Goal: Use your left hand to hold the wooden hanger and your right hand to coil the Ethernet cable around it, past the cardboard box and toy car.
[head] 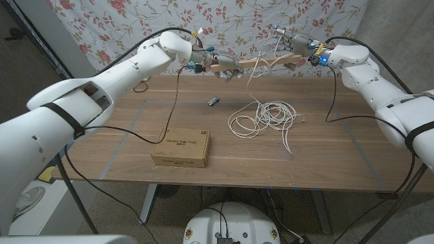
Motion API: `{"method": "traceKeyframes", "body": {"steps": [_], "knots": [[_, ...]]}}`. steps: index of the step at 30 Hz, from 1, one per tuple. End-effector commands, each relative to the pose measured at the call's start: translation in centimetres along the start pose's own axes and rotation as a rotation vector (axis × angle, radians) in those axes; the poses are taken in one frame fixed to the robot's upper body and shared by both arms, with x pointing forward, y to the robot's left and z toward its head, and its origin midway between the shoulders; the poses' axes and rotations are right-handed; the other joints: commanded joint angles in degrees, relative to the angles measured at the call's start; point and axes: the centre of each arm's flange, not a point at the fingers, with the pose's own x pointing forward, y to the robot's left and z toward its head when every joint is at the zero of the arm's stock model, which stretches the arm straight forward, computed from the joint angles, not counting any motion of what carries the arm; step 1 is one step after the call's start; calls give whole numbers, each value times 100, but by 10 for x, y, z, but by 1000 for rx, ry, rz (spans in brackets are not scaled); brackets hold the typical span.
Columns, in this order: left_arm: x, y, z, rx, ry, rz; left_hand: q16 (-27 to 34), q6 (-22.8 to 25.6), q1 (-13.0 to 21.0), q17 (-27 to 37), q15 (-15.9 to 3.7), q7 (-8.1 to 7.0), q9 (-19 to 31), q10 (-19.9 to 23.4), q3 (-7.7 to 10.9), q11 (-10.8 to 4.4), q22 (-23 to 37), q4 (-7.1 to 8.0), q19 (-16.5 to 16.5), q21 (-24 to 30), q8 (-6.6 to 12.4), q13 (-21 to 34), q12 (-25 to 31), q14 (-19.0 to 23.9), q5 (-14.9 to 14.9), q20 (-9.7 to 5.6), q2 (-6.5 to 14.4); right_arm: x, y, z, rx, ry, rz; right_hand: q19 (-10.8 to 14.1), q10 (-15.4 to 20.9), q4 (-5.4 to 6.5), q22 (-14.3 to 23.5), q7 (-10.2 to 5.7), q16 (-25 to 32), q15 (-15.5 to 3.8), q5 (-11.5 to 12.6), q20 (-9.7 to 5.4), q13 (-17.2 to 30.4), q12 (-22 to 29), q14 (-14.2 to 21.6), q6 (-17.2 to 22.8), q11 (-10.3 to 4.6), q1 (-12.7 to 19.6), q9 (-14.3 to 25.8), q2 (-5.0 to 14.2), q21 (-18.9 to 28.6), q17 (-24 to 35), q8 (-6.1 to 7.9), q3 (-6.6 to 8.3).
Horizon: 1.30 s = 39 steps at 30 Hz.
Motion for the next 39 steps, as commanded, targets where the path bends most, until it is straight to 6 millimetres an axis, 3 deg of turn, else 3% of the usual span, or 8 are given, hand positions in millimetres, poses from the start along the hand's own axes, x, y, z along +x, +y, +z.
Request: {"method": "traceKeyframes", "body": {"steps": [1, 3, 5, 10, 21, 24, 29, 39], "knots": [[-5, -4, -1, -3, 3, 3, 19, 30, 38, 37, -1, 58, 15, 16, 21, -33, 7, 1, 42, 4, 39, 10, 43, -7, -34, -1, 51, -14, 1, 13, -36, -64, -133, -1469, -1289, 51, 12, -66, -254, 64, 164, 44, -143, -22, -759, -606, 259, -111, -4, 183, -681, -504, -30, -297], [-5, -5, 0, -1, 1, -2, 15, 28, 38, 28, -4, 53, 12, 18, 22, -28, 10, 2, 41, 4, 36, 10, 43, -2, -34, -1, 51, -19, 0, 19, -78, -38, -147, -1481, -1389, 57, 12, -67, -280, 63, 221, 51, -142, -14, -786, -748, 295, -158, -5, 216, -859, -610, -33, -397], [-6, -5, 1, 0, 0, -3, -11, 31, 39, -4, 4, 63, 10, 18, 24, -35, 8, 2, 44, 3, 36, 10, 43, -18, -33, 3, 54, -24, -1, 25, -129, 16, -187, -923, -1358, -47, 36, -66, -307, 62, 697, 54, -143, 10, -650, -1182, 358, -240, 7, 416, -2080, -714, 26, -1258], [-8, -6, 0, 1, 3, -3, 34, 27, 40, 60, -8, 58, 14, 23, 25, -25, 10, 2, 44, 4, 38, 10, 45, -5, -33, 6, 53, -44, -3, 45, -343, 155, -382, -770, -1115, -23, 36, -64, -305, 60, 727, 56, -149, 23, -566, -1472, 378, -323, 9, 485, -2585, -797, 34, -1471], [-8, -7, 0, 3, -6, -9, 18, 30, 41, 35, -1, 67, 7, 13, 26, -43, 11, 2, 48, 3, 36, 10, 42, -8, -32, 3, 54, -59, 8, 74, -633, 223, -590, -600, -799, -127, 39, -60, -282, 40, 844, 50, -148, 70, -371, -1580, 312, -438, 14, 388, -2714, -800, 42, -1488], [-8, -8, -1, 1, -6, -13, 17, 32, 42, 31, 3, 66, 11, 14, 28, -28, 14, 1, 48, 5, 40, 10, 43, -4, -32, 5, 54, -62, 10, 72, -623, 186, -640, -365, -461, -110, 48, -55, -243, -13, 798, 31, -146, 137, -190, -1395, 3, -437, 27, 428, -2656, -801, 108, -1468], [-13, -10, -4, -10, 18, -5, -10, 31, 44, -7, 4, 65, 16, 18, 31, -37, 13, 0, 45, 4, 43, 10, 44, -14, -31, 13, 57, -65, 17, 70, -653, 126, -760, 700, 259, -105, 41, -50, -206, -599, 537, -29, -147, 163, 202, -350, -1019, -307, 30, 623, -2512, -806, 285, -1400], [-26, -26, -13, -140, 77, -19, 18, 27, 65, 5, -22, 102, 51, 70, 59, -4, 8, -7, 154, 25, 65, 8, 49, 36, -36, -4, 99, -61, 27, 68, -690, 89, -845, 1533, 795, -70, 41, -50, -101, -854, 294, -64, -132, 178, 798, 535, -1068, -303, 35, 715, -2460, -761, 386, -1377]]}}
